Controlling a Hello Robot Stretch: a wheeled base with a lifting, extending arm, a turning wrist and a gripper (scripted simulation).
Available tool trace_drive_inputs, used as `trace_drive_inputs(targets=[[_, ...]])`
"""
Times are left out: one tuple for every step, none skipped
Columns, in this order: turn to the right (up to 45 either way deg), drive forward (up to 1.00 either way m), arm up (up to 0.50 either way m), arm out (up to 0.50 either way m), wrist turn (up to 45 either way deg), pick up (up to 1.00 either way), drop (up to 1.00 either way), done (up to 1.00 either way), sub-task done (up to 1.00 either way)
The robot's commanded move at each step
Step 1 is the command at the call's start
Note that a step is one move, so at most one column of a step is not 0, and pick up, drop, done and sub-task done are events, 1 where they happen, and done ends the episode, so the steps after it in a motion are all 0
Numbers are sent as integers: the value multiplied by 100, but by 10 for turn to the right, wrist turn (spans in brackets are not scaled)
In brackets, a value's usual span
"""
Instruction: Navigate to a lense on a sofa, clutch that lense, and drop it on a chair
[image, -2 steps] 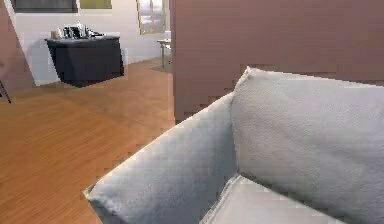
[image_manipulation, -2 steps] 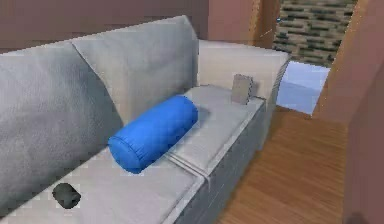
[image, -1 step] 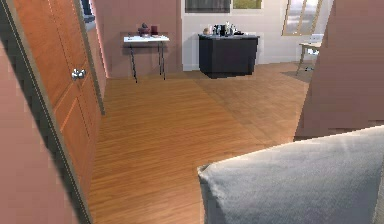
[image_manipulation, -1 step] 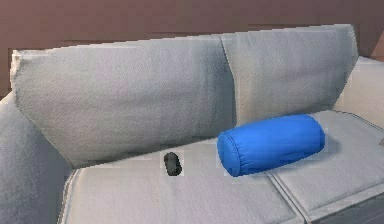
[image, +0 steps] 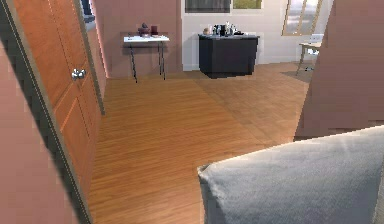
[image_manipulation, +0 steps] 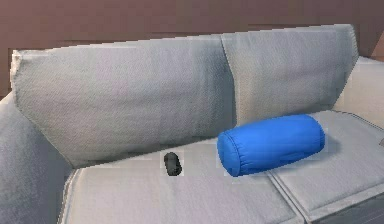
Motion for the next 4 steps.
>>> trace_drive_inputs(targets=[[0, 0, 22, 0, 0, 0, 0, 0, 0], [0, 0, 0, 38, 0, 0, 0, 0, 0], [0, 0, 0, 0, 450, 0, 0, 0, 0], [0, 0, 0, 0, 450, 0, 0, 0, 0]])
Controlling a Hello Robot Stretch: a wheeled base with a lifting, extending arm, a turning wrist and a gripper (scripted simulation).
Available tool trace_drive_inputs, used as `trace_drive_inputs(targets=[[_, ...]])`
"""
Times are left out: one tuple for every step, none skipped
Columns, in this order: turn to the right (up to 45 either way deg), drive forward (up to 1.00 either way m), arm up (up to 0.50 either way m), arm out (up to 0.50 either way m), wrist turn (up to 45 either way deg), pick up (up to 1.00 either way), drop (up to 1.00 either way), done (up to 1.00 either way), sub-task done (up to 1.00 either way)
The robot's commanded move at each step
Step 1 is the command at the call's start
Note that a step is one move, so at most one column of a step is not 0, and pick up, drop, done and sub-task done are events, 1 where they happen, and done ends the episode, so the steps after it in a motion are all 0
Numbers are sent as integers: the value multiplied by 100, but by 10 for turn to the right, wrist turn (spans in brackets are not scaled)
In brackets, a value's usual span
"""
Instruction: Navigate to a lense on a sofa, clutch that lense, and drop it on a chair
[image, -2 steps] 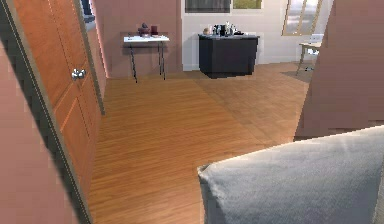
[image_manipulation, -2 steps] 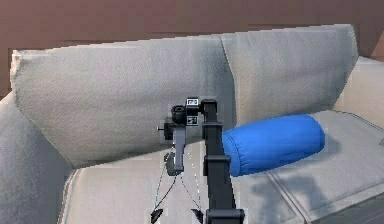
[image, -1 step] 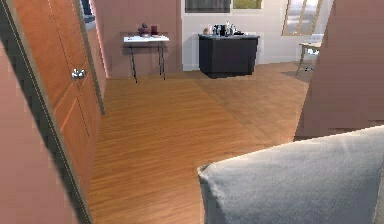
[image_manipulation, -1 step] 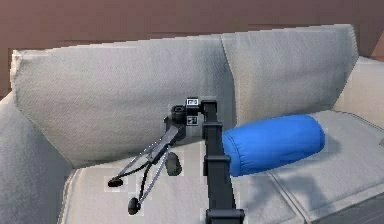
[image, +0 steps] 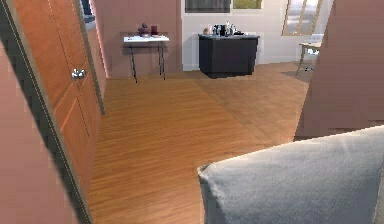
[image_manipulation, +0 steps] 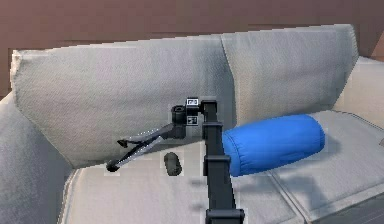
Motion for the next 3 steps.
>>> trace_drive_inputs(targets=[[0, 0, 0, 0, 450, 0, 0, 0, 0], [0, 0, 0, 0, 240, 0, 0, 0, 0], [0, 0, -30, 0, 0, 0, 0, 0, 0]])
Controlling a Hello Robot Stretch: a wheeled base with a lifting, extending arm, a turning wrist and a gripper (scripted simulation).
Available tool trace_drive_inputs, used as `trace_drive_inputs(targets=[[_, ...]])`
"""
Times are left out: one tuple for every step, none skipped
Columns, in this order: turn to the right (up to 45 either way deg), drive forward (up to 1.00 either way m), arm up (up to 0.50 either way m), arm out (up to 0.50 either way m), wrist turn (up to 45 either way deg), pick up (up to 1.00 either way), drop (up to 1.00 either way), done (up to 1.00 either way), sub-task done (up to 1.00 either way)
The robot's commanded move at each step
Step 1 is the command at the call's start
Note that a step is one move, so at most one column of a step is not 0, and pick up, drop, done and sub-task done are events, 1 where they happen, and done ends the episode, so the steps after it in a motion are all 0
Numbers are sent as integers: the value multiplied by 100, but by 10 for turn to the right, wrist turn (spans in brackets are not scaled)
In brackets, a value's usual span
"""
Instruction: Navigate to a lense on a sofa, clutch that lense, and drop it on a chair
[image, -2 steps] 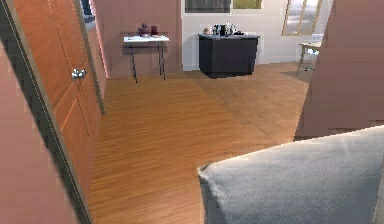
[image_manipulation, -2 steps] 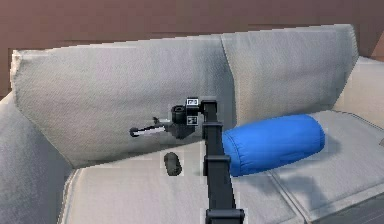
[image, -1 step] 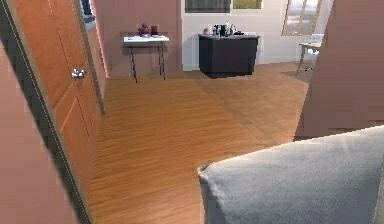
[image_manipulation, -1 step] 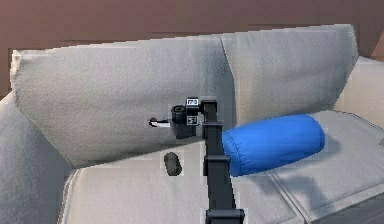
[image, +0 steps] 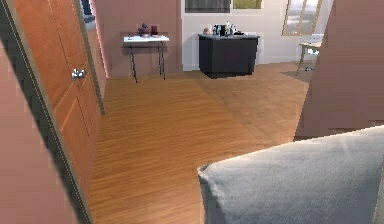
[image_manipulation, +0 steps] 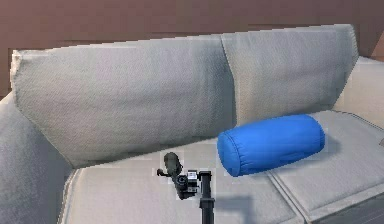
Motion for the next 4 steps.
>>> trace_drive_inputs(targets=[[0, 0, 0, 0, 0, 100, 0, 0, 0], [0, 0, 10, 0, 0, 0, 0, 0, 0], [0, 0, 36, 0, 0, 0, 0, 0, 0], [0, 0, 0, 0, -450, 0, 0, 0, 0]])
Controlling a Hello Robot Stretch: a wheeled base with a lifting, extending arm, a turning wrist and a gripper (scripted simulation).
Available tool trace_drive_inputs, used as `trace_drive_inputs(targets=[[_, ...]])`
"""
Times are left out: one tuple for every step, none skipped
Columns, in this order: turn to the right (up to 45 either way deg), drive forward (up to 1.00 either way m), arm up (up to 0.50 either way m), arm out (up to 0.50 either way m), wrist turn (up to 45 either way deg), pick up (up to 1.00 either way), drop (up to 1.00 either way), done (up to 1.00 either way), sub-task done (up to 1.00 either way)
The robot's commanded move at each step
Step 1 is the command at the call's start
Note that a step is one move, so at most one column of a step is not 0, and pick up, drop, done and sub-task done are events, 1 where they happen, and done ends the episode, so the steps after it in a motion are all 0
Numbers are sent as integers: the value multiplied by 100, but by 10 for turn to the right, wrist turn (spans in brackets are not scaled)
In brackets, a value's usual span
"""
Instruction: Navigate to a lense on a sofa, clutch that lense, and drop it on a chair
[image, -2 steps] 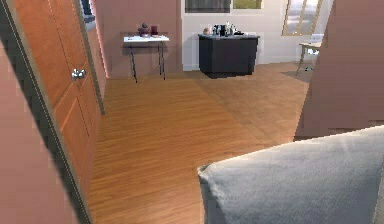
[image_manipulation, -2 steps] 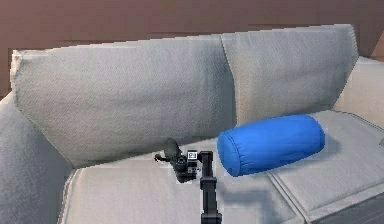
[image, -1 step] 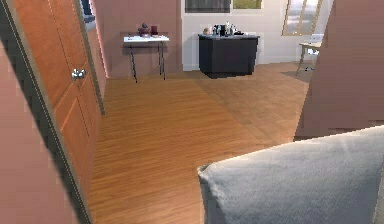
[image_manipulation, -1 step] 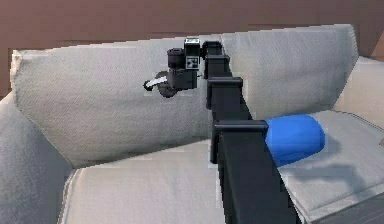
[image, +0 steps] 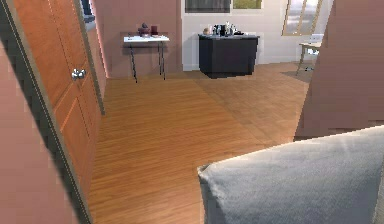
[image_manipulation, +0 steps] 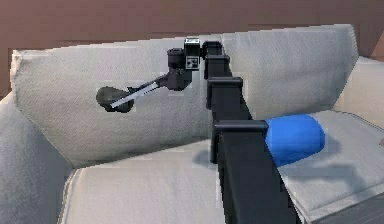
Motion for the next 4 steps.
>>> trace_drive_inputs(targets=[[0, 0, 0, 0, -450, 0, 0, 0, 0], [0, 0, 0, 0, -180, 0, 0, 0, 0], [0, 0, 0, -36, 0, 0, 0, 0, 0], [-300, 0, 0, 0, 0, 0, 0, 0, 0]])
